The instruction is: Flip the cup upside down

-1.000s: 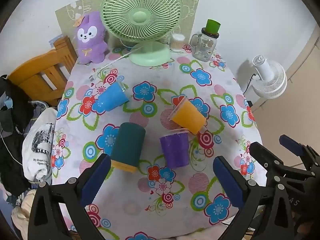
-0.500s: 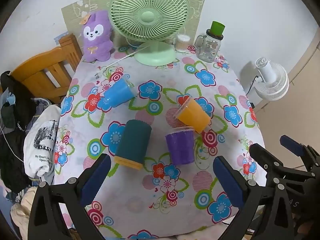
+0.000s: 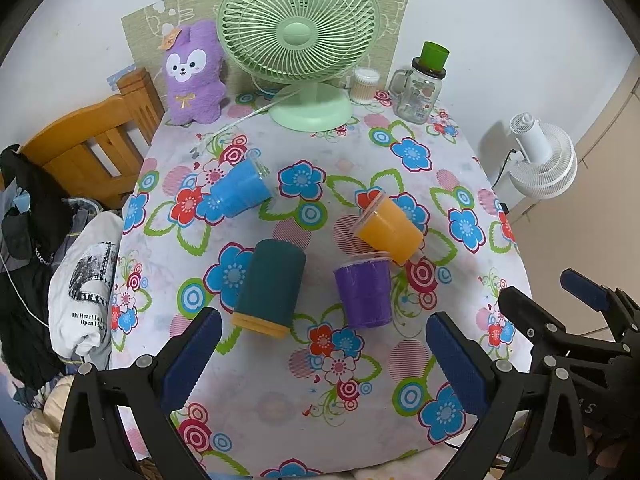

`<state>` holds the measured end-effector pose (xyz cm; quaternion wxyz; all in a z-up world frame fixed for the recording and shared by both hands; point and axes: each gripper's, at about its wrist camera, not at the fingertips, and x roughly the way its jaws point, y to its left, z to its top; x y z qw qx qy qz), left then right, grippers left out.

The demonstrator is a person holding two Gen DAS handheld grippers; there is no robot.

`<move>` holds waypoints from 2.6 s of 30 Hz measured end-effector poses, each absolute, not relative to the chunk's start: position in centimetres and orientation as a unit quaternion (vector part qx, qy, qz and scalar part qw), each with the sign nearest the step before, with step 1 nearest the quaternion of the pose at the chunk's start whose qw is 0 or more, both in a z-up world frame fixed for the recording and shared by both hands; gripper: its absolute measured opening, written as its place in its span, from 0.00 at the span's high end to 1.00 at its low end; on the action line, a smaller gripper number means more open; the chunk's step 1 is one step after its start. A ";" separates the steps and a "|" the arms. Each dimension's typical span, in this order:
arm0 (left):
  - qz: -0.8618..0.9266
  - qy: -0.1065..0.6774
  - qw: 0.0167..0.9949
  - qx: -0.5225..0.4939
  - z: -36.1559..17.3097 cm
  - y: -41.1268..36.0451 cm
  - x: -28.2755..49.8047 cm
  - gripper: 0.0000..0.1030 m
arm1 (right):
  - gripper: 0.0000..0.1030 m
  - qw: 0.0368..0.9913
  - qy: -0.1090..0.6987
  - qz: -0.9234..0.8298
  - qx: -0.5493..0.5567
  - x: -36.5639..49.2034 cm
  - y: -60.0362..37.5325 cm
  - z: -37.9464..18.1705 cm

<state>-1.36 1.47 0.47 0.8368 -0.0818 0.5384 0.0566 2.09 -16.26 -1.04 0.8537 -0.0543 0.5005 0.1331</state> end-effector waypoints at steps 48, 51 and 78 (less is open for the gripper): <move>0.001 0.568 0.823 -0.010 -1.9 -0.2 5.0 0.00 | 0.06 0.846 0.511 0.137 -0.058 7.6 -17.7 -2.3; -0.012 0.574 0.819 0.008 -2.8 -1.1 6.2 0.00 | 0.06 0.843 0.517 0.138 -0.053 8.8 -18.2 -3.1; -0.112 0.614 0.771 0.123 -14.3 -6.3 15.1 0.00 | 0.06 0.806 0.580 0.113 -0.030 15.2 -19.3 -12.2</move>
